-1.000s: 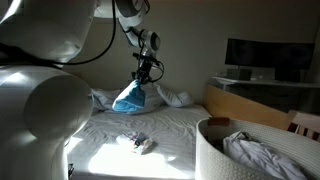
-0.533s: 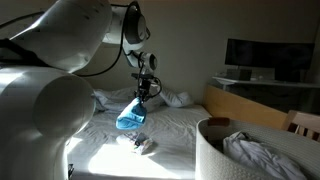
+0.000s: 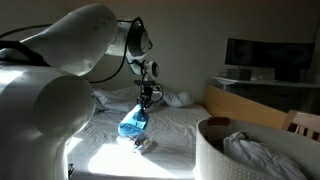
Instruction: Take the white and the blue cloths out of the basket and put them on the bed
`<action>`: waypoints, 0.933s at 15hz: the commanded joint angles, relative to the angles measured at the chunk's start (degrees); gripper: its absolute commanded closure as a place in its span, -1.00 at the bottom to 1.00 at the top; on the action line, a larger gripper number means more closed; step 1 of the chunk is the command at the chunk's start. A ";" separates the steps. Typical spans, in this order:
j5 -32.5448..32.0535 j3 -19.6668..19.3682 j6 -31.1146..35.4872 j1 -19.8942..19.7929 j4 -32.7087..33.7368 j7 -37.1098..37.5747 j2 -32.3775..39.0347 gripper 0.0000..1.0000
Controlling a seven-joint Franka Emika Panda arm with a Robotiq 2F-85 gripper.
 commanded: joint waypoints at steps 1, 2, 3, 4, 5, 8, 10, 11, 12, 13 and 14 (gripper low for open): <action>-0.08 0.18 -0.23 -0.07 0.34 0.11 0.15 0.67; 0.09 0.52 -0.10 0.18 -0.35 -0.02 -0.49 0.83; 0.34 1.06 1.03 0.51 -2.31 -0.26 -2.15 0.83; 0.90 1.56 2.09 0.72 -3.19 0.12 -2.85 0.83; 1.70 2.29 4.37 1.12 -4.61 0.88 -4.06 0.83; 3.68 3.50 13.56 2.64 -6.16 3.63 -4.85 0.83; 4.60 3.82 19.46 4.01 -6.47 5.96 -4.56 0.83; 3.88 3.34 22.05 4.98 -5.64 7.15 -3.04 0.83; 2.86 2.82 23.15 5.88 -5.12 8.19 -2.07 0.83; 1.83 1.85 23.86 6.46 -4.35 9.63 -0.21 0.83; 1.00 1.02 23.15 6.84 -3.50 10.86 1.23 0.83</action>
